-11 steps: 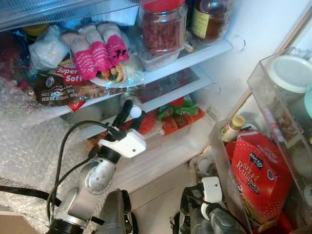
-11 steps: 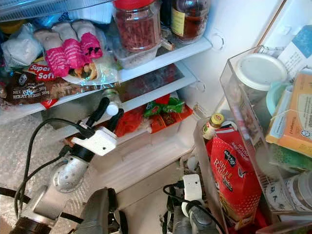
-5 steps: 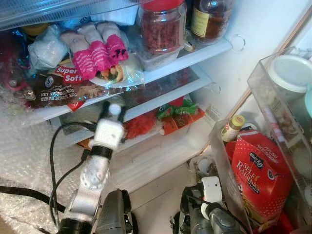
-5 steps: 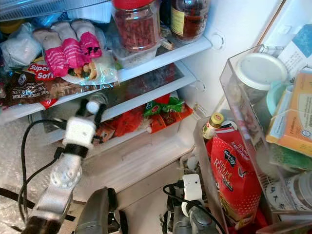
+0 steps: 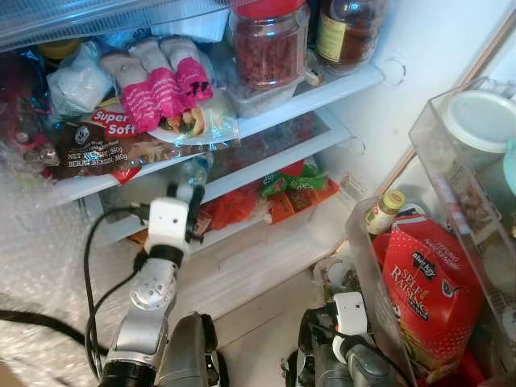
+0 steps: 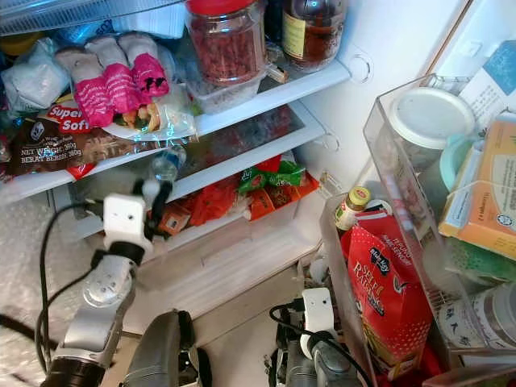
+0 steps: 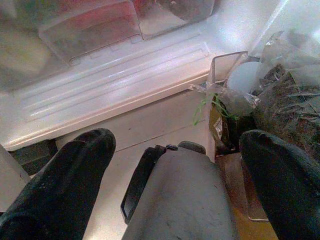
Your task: Restocking fridge
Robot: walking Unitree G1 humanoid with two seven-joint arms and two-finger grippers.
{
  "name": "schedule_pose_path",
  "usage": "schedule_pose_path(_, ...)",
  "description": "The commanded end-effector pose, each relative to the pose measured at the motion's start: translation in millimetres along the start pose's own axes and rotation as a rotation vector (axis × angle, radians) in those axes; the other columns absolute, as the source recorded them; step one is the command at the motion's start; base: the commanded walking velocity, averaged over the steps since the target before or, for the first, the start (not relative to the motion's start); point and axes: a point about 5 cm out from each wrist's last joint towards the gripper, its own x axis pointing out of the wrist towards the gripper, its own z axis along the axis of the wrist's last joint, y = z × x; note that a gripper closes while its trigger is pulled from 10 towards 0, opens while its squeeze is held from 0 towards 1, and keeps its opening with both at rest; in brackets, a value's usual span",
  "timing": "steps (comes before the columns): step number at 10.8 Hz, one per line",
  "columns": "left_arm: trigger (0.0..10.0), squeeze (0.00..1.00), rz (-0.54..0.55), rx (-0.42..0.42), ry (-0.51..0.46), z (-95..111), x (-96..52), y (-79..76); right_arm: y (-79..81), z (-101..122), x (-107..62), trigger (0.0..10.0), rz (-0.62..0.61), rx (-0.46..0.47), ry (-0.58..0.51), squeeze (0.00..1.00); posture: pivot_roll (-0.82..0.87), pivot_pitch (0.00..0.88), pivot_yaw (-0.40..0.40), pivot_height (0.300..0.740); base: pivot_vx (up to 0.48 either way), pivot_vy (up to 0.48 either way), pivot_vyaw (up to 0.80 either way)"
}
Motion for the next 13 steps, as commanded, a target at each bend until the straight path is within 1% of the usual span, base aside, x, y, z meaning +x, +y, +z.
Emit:
schedule_pose_path(1,10.0,0.0,-0.034,0.014,0.177,-31.9,-12.4,-4.1,2.5,-47.9,-17.3,10.0,-0.001,0.039,0.191,0.0,-0.05,0.269,-0.007,0.612,0.0,0.0,0.0)
schedule_pose_path(2,10.0,0.0,-0.042,0.017,0.196,-34.1,-11.3,-5.4,2.6,-47.9,-17.2,10.0,-0.002,0.04,0.191,0.0,-0.05,0.269,-0.007,0.612,0.0,0.0,0.0)
schedule_pose_path(4,10.0,0.0,-0.042,0.028,0.199,-34.9,-3.2,-8.7,2.9,-47.8,-17.1,10.0,0.0,0.04,0.191,0.0,-0.05,0.269,-0.006,0.612,0.0,0.0,0.0)
schedule_pose_path(5,10.0,0.0,-0.015,0.012,0.189,-33.4,3.3,-7.6,3.2,-47.7,-17.0,10.0,0.001,0.041,0.191,0.0,-0.05,0.268,-0.007,0.612,0.0,0.0,0.0)
schedule_pose_path(7,10.0,0.0,0.055,-0.01,0.139,-24.8,23.1,-3.6,3.5,-47.4,-16.8,10.0,-0.002,0.042,0.189,0.0,-0.05,0.267,-0.006,0.612,0.0,0.0,0.0)
schedule_pose_path(9,10.0,0.0,0.067,-0.021,0.129,-22.1,35.5,-4.4,3.6,-47.2,-16.7,10.0,-0.005,0.043,0.189,0.0,-0.06,0.268,-0.004,0.612,0.0,0.0,0.0)
schedule_pose_path(10,10.0,0.84,0.079,-0.033,0.119,-21.9,38.3,-4.5,3.7,-47.3,-16.7,10.0,-0.006,0.045,0.188,0.0,-0.06,0.268,-0.004,0.612,0.0,0.0,0.0)
schedule_pose_path(11,10.0,1.0,0.081,-0.046,0.092,-19.0,38.3,-5.2,3.7,-47.4,-16.7,10.0,-0.007,0.046,0.189,0.0,-0.06,0.268,-0.004,0.612,0.0,0.0,0.0)
schedule_pose_path(12,10.0,1.0,0.081,-0.045,0.065,-16.0,36.6,-4.6,3.8,-47.4,-16.7,10.0,-0.006,0.045,0.189,0.0,-0.06,0.268,-0.003,0.612,0.0,0.0,0.0)
schedule_pose_path(13,10.0,1.0,0.073,-0.026,0.034,-12.6,34.5,-4.6,3.8,-47.4,-16.7,10.0,-0.006,0.045,0.189,0.0,-0.05,0.268,-0.003,0.612,0.0,0.0,0.0)
